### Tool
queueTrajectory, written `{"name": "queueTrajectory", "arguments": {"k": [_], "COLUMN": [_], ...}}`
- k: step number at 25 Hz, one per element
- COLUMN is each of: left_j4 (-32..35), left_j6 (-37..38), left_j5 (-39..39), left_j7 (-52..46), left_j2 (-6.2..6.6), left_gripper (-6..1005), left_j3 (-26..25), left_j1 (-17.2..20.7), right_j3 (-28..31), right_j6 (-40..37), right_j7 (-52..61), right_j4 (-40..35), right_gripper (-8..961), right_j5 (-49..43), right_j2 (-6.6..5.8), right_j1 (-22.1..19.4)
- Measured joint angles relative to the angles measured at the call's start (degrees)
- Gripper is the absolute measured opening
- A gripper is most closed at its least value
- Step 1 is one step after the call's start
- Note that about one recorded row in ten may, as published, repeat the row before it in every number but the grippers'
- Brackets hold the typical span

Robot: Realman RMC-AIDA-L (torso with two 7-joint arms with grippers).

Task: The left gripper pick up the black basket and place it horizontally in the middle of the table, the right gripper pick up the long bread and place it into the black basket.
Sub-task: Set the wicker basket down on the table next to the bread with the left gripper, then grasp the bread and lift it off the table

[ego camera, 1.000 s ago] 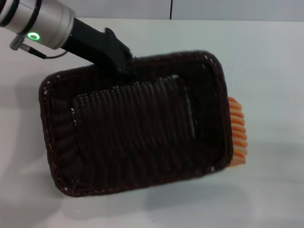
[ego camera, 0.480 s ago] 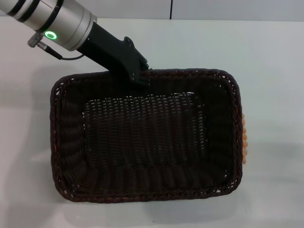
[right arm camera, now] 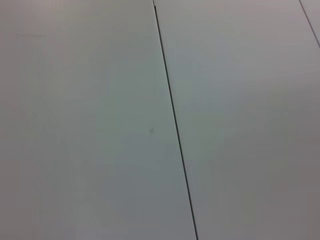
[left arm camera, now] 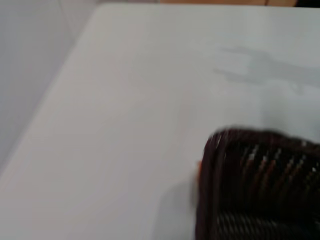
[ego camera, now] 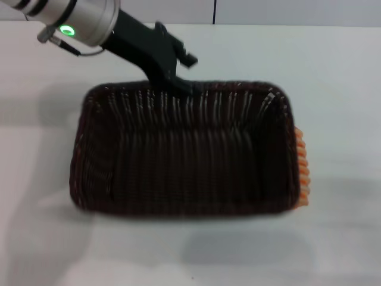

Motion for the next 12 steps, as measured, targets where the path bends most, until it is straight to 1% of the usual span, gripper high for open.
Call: {"name": "queueTrajectory", "arguments": {"k": [1, 2, 4, 5, 6, 7, 8, 10, 12], "left_j4": [-1.0, -3.5, -6.3, -6.3, -8.6, -11.8, -12.3, -14.9, -17.2], "left_j6": [0.5, 2.2, 6.0, 6.0, 11.6, 23.4, 26.0, 38.6, 52.9], "left_j5": [-0.2, -0.6, -2.0, -2.0, -4.2, -9.4, -10.5, -16.3, -22.1], "left_j7": [0.4, 1.0, 2.1, 2.1, 3.5, 5.2, 5.4, 6.8, 9.8], "left_j2": [-0.07, -0.34, -0.63, -0.63, -0.86, -1.0, -1.0, -0.98, -1.02], "left_gripper": [366, 413, 507, 580, 653, 726, 726, 726, 726], "left_j3": [-0.3, -0.8, -0.7, -0.7, -0.1, 2.9, 3.6, 7.9, 13.3], "left_j1": [0.3, 1.1, 2.8, 2.8, 5.0, 9.9, 10.7, 15.7, 21.1], "right_j3": [0.0, 0.0, -0.1, -0.1, -0.1, -0.1, -0.3, -0.6, -0.8], "right_j6": [0.0, 0.1, 0.2, 0.3, 0.3, 0.3, 0.3, 0.3, 0.3], "right_j7": [0.0, 0.0, 0.0, 0.0, 0.0, 0.0, 0.0, 0.1, 0.1], "right_j4": [0.0, 0.0, 0.0, 0.0, 0.0, 0.0, 0.0, -0.1, -0.1], "right_gripper": [797, 797, 797, 797, 797, 797, 797, 797, 797], "right_j5": [0.0, 0.0, 0.0, 0.0, 0.0, 0.0, 0.0, 0.0, 0.0], "right_j2": [0.0, 0.0, 0.0, 0.0, 0.0, 0.0, 0.0, 0.0, 0.0], "right_j1": [0.0, 0.1, 0.1, 0.1, 0.1, 0.1, 0.1, 0.1, 0.1]}}
